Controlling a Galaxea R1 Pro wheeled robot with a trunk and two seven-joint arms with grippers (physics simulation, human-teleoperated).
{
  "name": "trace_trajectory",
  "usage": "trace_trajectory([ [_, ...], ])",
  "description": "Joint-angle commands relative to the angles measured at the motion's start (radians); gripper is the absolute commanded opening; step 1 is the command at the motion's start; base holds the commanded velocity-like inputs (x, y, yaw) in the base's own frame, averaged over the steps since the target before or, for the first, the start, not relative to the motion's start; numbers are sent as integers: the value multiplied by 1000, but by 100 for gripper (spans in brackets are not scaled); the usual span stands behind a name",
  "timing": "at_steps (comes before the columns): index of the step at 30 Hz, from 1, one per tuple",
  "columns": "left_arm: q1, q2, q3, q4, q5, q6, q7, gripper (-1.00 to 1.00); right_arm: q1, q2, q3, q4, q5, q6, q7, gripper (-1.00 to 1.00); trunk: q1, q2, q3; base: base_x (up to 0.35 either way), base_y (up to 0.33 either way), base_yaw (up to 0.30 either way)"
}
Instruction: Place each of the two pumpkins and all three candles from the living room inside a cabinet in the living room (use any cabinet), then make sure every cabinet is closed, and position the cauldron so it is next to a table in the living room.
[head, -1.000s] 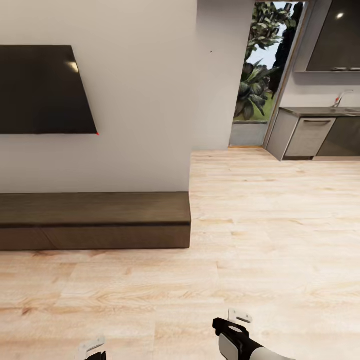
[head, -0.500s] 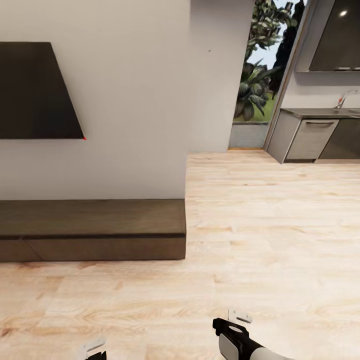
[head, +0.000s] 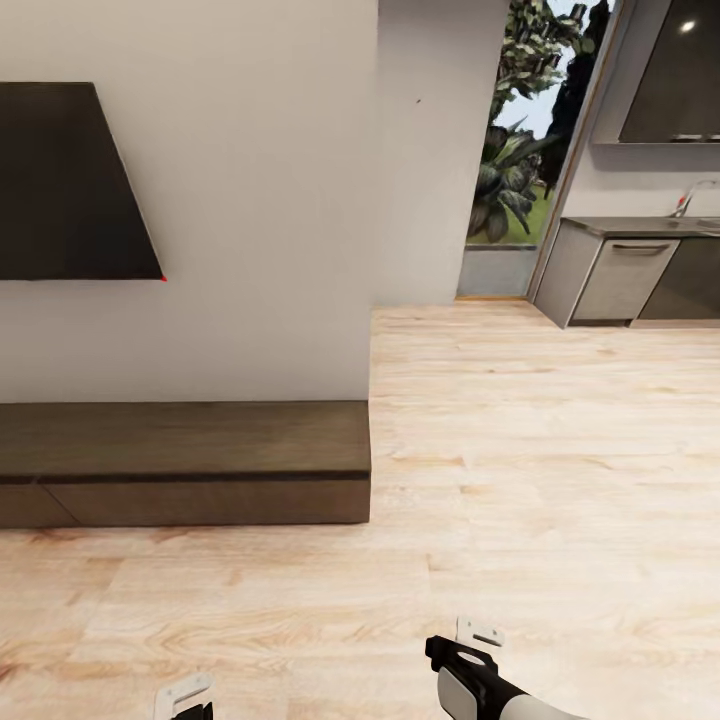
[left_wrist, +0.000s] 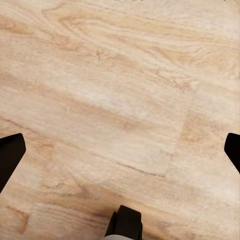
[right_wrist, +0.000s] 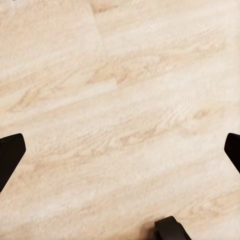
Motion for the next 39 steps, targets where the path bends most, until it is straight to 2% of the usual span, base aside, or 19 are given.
trace_trajectory([
  [1, -1, 0, -2, 1, 10, -4, 0, 100, -1, 0, 8, 0, -11, -4, -3, 100, 0, 0, -1, 128, 0, 0],
  [16, 0, 0, -3, 1, 10, -4, 0, 100, -1, 1, 8, 0, -9, -4, -3, 100, 0, 0, -1, 287, 0, 0],
  [25, 1, -2, -3, 1, 9, -4, -1, 100, -1, 1, 8, 0, -8, -4, -3, 100, 0, 0, -1, 29, 0, 0],
  [31, 0, -1, -47, -4, 13, 2, -1, 100, -1, 0, 7, 0, -2, -4, -5, 100, 0, 0, -1, 0, 0, 0],
  [34, -4, -2, -52, -17, 15, 14, -4, 100, -1, 0, 6, 0, -3, -6, -3, 100, 0, 0, -1, 0, 0, 0],
  [36, -11, -2, -53, -56, 19, 59, -5, 100, -1, 0, 5, 0, -3, -6, -3, 100, 0, 0, -1, 0, 0, 0],
  [37, -14, 0, -52, -91, 22, 113, -7, 100, -1, 0, 6, 0, -2, -7, -3, 100, 0, 0, -1, 0, 0, 0],
  [39, -20, 2, -50, -200, 31, 273, -24, 100, -1, 0, 5, 0, -1, -8, -3, 100, 0, 0, -1, 0, 0, 0],
])
